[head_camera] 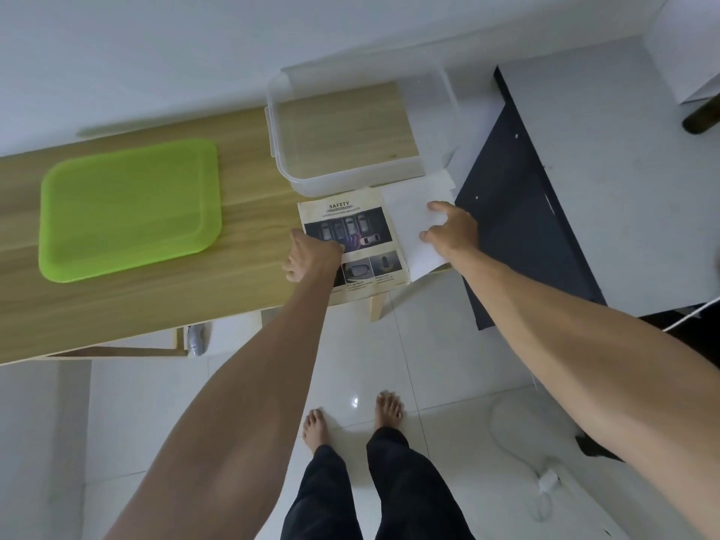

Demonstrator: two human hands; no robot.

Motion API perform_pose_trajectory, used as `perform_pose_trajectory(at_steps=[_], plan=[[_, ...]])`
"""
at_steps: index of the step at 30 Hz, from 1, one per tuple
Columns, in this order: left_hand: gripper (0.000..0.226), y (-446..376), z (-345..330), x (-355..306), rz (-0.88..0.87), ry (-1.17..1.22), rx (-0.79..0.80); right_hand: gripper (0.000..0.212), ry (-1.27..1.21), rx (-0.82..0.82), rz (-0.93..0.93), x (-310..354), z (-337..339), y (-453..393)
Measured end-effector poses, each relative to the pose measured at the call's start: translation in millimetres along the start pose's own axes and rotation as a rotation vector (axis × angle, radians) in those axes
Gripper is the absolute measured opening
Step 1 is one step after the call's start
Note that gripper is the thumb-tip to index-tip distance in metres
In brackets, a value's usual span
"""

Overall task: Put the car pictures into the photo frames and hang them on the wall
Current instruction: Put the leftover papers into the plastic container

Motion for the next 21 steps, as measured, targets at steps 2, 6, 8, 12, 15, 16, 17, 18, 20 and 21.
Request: perform_pose_trajectory(at_steps=[2, 6, 8, 12, 15, 16, 17, 18, 20, 21], plan=[[0.055, -0.2, -2.0, -0.2, -0.002, 0.036, -0.007, 0.054, -0.023, -0.004, 0.006, 0.8, 2.1, 3.8], [0.075, 4.8, -7.9, -5.1, -0.141, 0.211, 0.002, 0.05, -0.082, -0.01, 0.005, 1.7, 6.0, 11.0], [0.095, 8.3, -7.1, -6.8, -0.218, 0.282, 0.024, 0.048, -0.127, -0.009, -0.006, 0.1, 4.6, 13.5], [0.094, 7.6, -2.2, -1.1, -0.261, 0.476, 0.084, 0.049, -0.191, 0.019, -0.03, -5.5, -2.0, 19.6], [0.069, 5.1, 2.8, 2.6, -0.277, 0.574, 0.156, 0.05, -0.23, 0.029, -0.051, -10.0, -4.0, 26.2], [0.063, 5.5, 5.6, 3.1, -0.279, 0.593, 0.176, 0.051, -0.239, 0.029, -0.054, -10.4, -4.2, 29.3], [0.06, 6.5, 8.2, 4.3, -0.274, 0.617, 0.195, 0.051, -0.247, 0.03, -0.053, -10.1, -4.9, 32.7], [0.059, 7.6, 10.8, 5.7, -0.265, 0.644, 0.214, 0.051, -0.247, 0.03, -0.05, -8.9, -5.9, 36.5], [0.059, 11.6, 17.2, 7.3, -0.258, 0.669, 0.251, 0.052, -0.237, 0.026, -0.033, -4.3, -7.3, 45.8], [0.059, 13.3, 20.9, 8.1, -0.259, 0.674, 0.267, 0.052, -0.235, 0.025, -0.023, -0.3, -7.7, 51.3]])
Point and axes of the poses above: each hand's wrist, its own y-axis away from the middle knuckle, its own z-axis out of the back of the hand, x = y × z, the point moved 9 cm from there along -y, towards the middle knuckle, and after that the axes turned 9 degrees about -z, right-handed, at the moved point
